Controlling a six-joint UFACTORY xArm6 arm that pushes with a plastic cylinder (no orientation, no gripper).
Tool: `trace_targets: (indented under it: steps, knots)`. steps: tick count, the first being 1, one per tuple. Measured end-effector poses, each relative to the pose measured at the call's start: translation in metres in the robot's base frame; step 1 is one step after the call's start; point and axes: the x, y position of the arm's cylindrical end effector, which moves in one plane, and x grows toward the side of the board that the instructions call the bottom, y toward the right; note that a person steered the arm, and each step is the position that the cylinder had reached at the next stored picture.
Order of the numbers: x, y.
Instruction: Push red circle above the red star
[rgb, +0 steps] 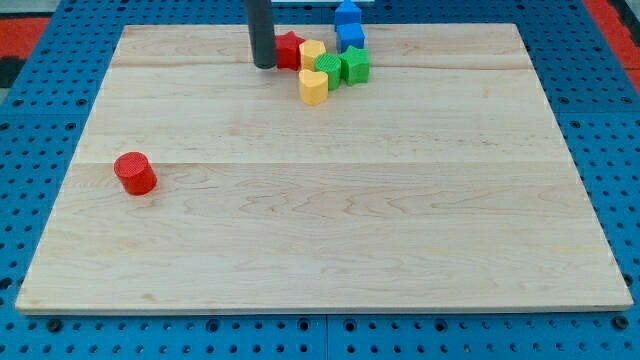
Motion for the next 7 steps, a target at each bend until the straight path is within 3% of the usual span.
trace_targets:
  steps: [2, 4, 6, 7]
  knots:
    - [-0.013, 0.023]
    - [0.097, -0.071]
    - [0.224, -0.067]
    - [0.279, -0.101]
